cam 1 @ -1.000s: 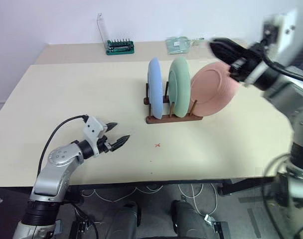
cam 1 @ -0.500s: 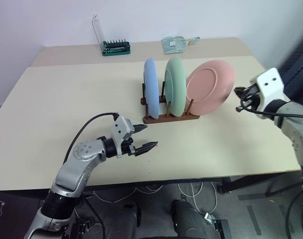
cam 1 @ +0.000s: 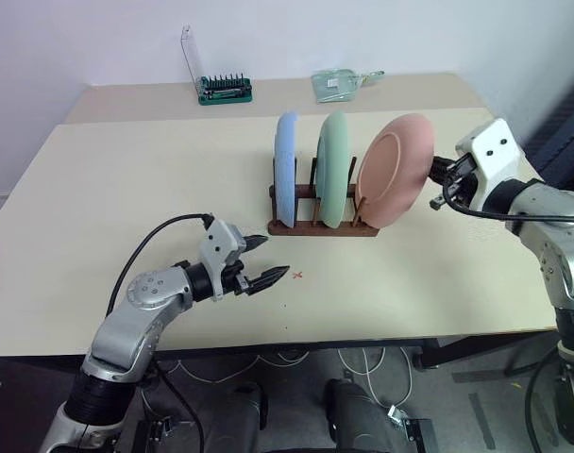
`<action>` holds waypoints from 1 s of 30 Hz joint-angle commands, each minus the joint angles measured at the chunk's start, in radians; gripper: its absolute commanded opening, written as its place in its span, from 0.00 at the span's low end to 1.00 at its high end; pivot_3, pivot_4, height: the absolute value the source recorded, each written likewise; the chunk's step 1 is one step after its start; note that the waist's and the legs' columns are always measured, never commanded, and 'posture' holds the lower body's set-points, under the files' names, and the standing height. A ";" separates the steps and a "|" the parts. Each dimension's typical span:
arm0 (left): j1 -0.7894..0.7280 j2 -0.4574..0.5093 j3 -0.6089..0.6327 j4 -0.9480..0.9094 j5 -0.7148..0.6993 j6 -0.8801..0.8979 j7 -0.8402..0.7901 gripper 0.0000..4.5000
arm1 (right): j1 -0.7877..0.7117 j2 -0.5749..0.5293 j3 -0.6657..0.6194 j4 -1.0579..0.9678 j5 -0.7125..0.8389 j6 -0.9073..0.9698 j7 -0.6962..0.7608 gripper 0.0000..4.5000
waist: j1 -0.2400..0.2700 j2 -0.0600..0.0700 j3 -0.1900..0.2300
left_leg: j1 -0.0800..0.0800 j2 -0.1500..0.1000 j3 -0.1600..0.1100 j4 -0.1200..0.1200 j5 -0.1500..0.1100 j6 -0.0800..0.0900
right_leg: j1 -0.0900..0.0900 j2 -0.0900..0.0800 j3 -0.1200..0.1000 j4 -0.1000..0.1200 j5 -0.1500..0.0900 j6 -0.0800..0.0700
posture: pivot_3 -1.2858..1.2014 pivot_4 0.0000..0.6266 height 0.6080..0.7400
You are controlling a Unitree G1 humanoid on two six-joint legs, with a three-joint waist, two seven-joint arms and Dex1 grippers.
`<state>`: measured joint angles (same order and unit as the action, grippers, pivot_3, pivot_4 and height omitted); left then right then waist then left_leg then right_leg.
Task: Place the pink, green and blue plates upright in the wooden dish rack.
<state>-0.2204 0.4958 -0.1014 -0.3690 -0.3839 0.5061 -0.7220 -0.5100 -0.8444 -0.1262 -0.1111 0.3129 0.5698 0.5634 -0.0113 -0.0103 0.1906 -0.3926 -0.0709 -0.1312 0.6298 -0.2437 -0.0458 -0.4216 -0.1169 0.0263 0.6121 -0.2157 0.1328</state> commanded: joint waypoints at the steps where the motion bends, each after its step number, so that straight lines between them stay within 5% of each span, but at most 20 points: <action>1: -0.028 0.007 0.020 -0.052 -0.020 0.019 0.006 0.83 | 0.003 -0.031 -0.049 0.012 -0.044 -0.019 -0.016 0.01 | 0.000 0.000 0.000 | 0.000 0.000 0.000 0.000 0.000 0.000 | 0.000 0.000 0.000 0.000 0.000 0.000 | 0.52 0.24 1.00; 19: -0.139 0.012 0.010 -0.072 -0.061 0.128 0.019 0.83 | -0.053 0.012 -0.019 -0.178 0.000 -0.011 0.075 0.01 | -0.001 -0.001 0.000 | 0.000 0.000 0.000 0.000 0.000 0.000 | 0.001 0.000 0.000 0.000 0.000 0.000 | 0.52 0.24 1.00; 26: -0.133 0.011 0.020 -0.099 -0.066 0.151 0.032 0.83 | -0.053 0.004 -0.038 -0.134 -0.041 -0.012 0.051 0.01 | -0.001 -0.001 0.000 | 0.000 0.000 0.000 0.000 0.000 0.000 | 0.000 0.000 0.000 0.000 0.000 0.000 | 0.52 0.24 1.00; 30: -0.075 0.057 0.111 -0.064 -0.049 0.143 0.058 0.83 | 0.070 -0.021 -0.134 -0.031 -0.056 -0.061 0.060 0.01 | 0.001 -0.001 0.000 | 0.000 0.000 -0.001 0.000 0.000 0.000 | 0.001 0.000 0.000 0.000 0.000 0.000 | 0.52 0.24 1.00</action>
<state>-0.3017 0.5388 -0.0457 -0.4294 -0.4344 0.6595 -0.6751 -0.4533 -0.8467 -0.2028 -0.1673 0.2717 0.5377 0.6253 -0.0105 -0.0116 0.1903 -0.3923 -0.0710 -0.1317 0.6294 -0.2438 -0.0456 -0.4209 -0.1169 0.0261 0.6122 -0.2158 0.1329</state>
